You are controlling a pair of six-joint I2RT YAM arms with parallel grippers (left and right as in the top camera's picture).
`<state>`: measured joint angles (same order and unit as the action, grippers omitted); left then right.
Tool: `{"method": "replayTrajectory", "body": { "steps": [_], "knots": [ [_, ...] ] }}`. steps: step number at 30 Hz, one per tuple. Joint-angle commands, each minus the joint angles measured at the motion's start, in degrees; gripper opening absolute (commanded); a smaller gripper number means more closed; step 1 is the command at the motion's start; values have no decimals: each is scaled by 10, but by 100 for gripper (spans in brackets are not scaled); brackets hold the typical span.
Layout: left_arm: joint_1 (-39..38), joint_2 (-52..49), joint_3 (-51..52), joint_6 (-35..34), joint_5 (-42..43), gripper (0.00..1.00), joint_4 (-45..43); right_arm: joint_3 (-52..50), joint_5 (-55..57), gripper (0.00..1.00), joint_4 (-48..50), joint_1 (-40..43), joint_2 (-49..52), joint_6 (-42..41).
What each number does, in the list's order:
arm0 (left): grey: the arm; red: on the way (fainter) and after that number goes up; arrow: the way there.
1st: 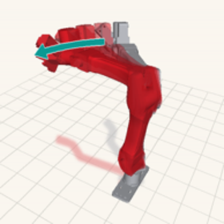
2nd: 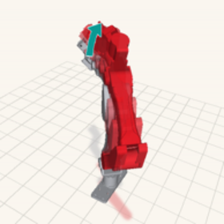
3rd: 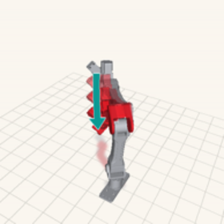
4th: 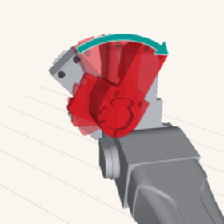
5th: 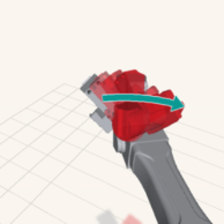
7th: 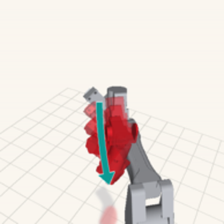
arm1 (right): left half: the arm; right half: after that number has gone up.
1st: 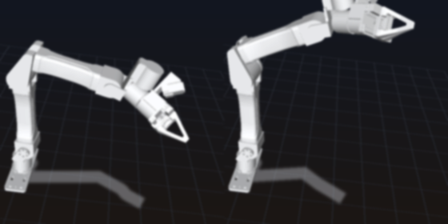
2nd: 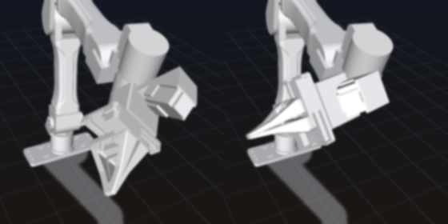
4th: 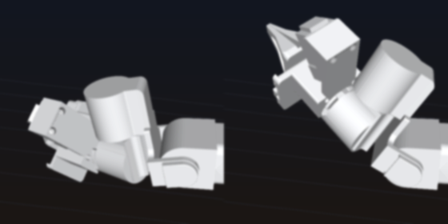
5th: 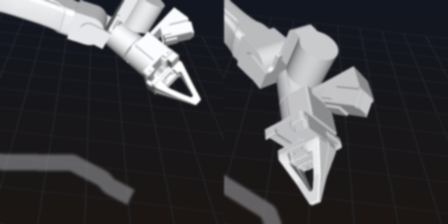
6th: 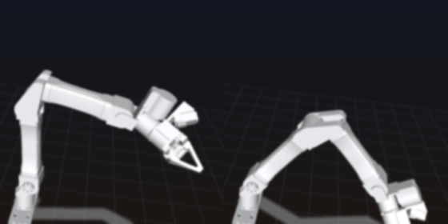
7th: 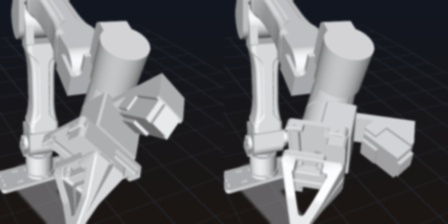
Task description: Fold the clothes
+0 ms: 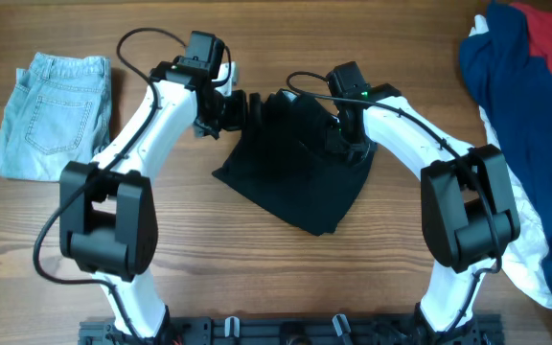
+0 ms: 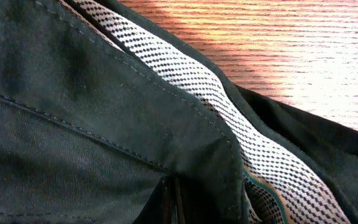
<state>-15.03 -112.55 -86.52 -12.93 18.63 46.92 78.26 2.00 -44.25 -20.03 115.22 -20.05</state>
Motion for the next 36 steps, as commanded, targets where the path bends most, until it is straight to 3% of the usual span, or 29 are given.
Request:
{"method": "replayTrajectory", "body": {
  "steps": [1,10,21,25,27,30,31,32,36],
  "knots": [
    [3,-28,0,72,92,100,-37,8,24,4,-1,7,7,6],
    [3,-70,0,97,95,100,-112,8,25,4,0,7,7,6],
    [-11,-119,0,97,153,100,-105,8,25,4,0,7,7,6],
    [-41,-127,0,98,154,95,-96,8,25,4,0,7,7,6],
    [-56,-131,0,102,151,88,-97,8,25,4,-1,7,7,6],
    [-71,-131,0,110,130,63,-100,8,25,4,-3,7,7,6],
    [-73,-131,0,110,122,48,-100,8,25,4,-4,7,7,6],
    [-73,-131,0,110,116,40,-100,8,25,4,-4,7,7,6],
    [-68,-129,0,110,115,19,-99,8,24,4,-10,7,4,6]
  ]
}}
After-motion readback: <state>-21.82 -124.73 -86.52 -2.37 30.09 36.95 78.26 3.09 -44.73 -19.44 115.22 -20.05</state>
